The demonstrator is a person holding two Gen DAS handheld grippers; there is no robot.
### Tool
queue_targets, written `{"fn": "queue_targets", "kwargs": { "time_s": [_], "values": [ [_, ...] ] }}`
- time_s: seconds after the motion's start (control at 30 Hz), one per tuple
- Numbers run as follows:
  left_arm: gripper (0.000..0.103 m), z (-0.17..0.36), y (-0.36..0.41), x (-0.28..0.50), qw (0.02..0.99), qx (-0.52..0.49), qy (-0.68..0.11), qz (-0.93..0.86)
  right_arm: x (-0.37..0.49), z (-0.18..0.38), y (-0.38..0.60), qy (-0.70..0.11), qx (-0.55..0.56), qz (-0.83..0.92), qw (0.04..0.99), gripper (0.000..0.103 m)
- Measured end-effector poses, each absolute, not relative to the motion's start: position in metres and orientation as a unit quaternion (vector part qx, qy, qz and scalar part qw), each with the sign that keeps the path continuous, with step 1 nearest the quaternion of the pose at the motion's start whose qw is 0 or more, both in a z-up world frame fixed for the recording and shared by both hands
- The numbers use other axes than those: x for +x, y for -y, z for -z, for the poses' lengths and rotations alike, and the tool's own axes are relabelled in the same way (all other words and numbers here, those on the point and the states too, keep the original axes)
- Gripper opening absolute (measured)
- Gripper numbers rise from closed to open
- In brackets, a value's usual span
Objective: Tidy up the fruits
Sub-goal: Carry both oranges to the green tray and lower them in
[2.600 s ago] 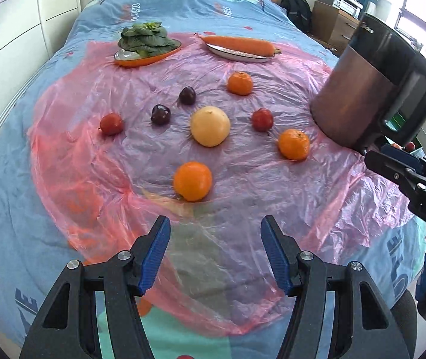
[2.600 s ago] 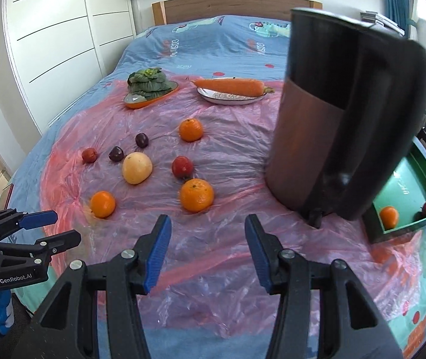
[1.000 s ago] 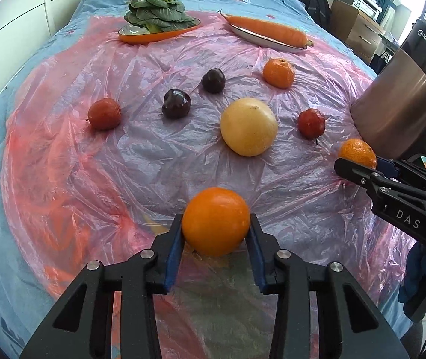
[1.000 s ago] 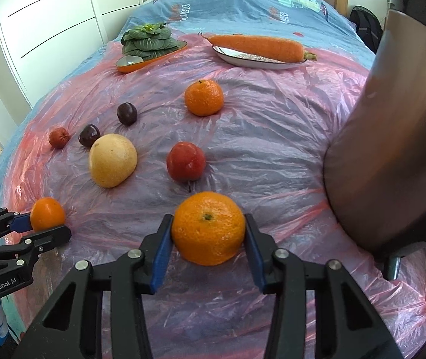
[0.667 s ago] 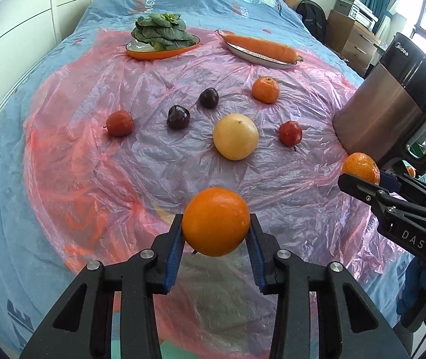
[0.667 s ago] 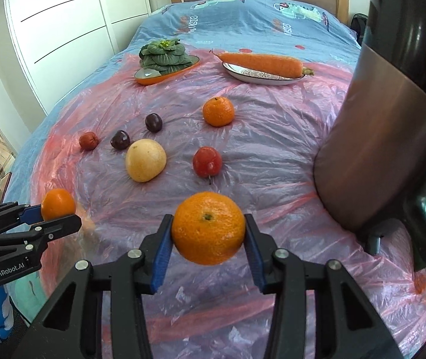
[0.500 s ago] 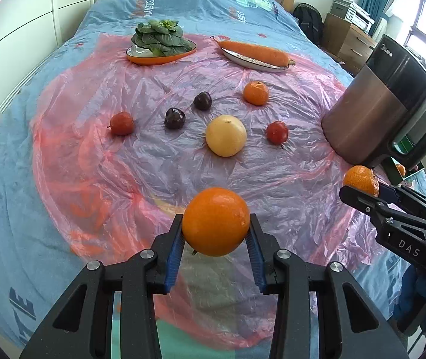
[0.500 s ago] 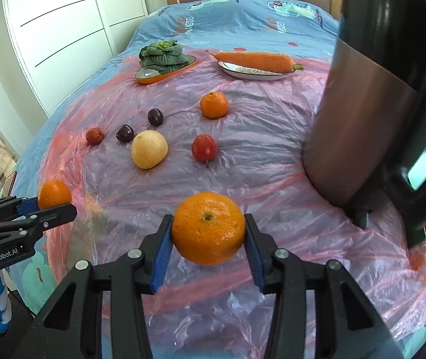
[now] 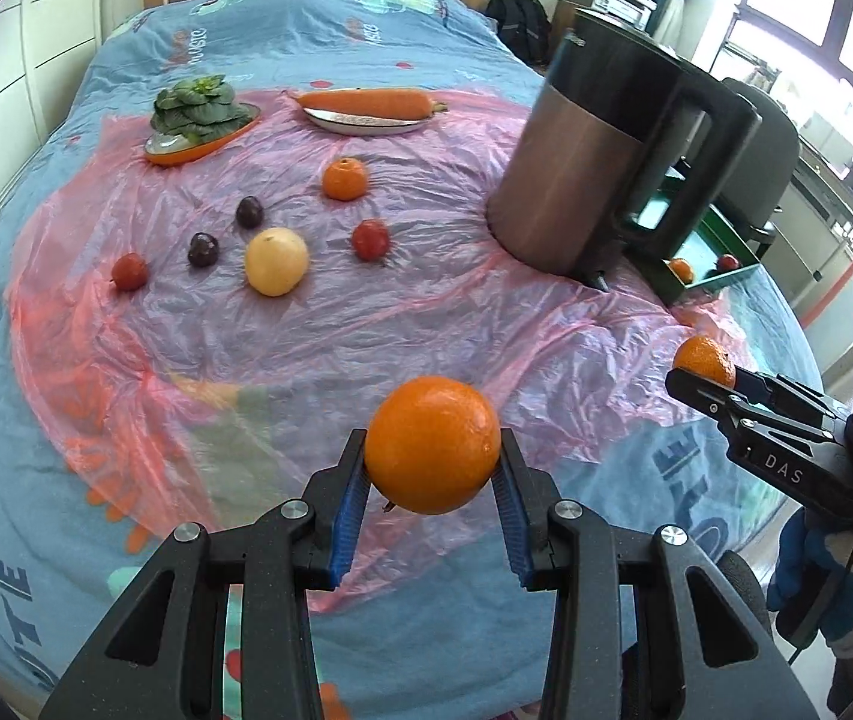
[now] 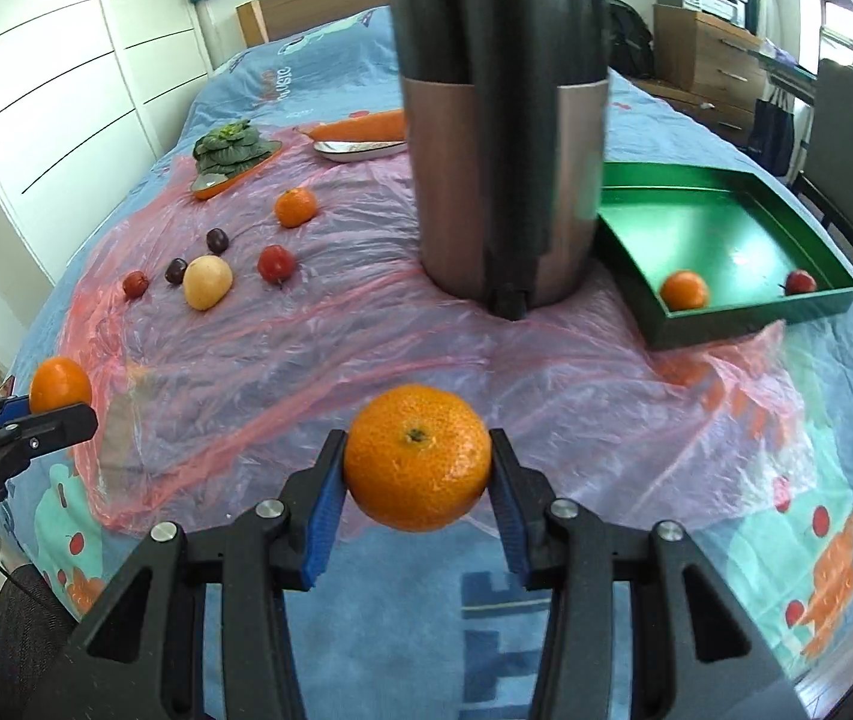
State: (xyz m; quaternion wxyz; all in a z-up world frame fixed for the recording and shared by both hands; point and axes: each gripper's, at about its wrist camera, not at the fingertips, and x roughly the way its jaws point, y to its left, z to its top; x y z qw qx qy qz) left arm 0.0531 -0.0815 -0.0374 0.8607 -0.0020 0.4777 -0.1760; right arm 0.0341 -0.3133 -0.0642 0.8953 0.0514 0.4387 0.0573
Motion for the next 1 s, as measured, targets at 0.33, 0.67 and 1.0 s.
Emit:
{"fn": "queue_targets", "kwargs": {
  "time_s": [0.33, 0.67, 1.0],
  "values": [
    [0.035, 0.015, 0.172, 0.036, 0.845, 0.052, -0.467, 0.255, -0.001, 0.056, 0.412, -0.415, 0.105, 0.023, 0.903, 0.053],
    [0.035, -0.001, 0.263, 0.039, 0.829, 0.103, -0.448, 0.318, -0.002, 0.046, 0.483, -0.385, 0.138, 0.074, 0.91, 0.053],
    [0.035, -0.004, 0.343, 0.089, 0.817, 0.12, -0.444, 0.346, 0.041, 0.037, 0.526, -0.364, 0.135, 0.093, 0.917, 0.053]
  ]
}}
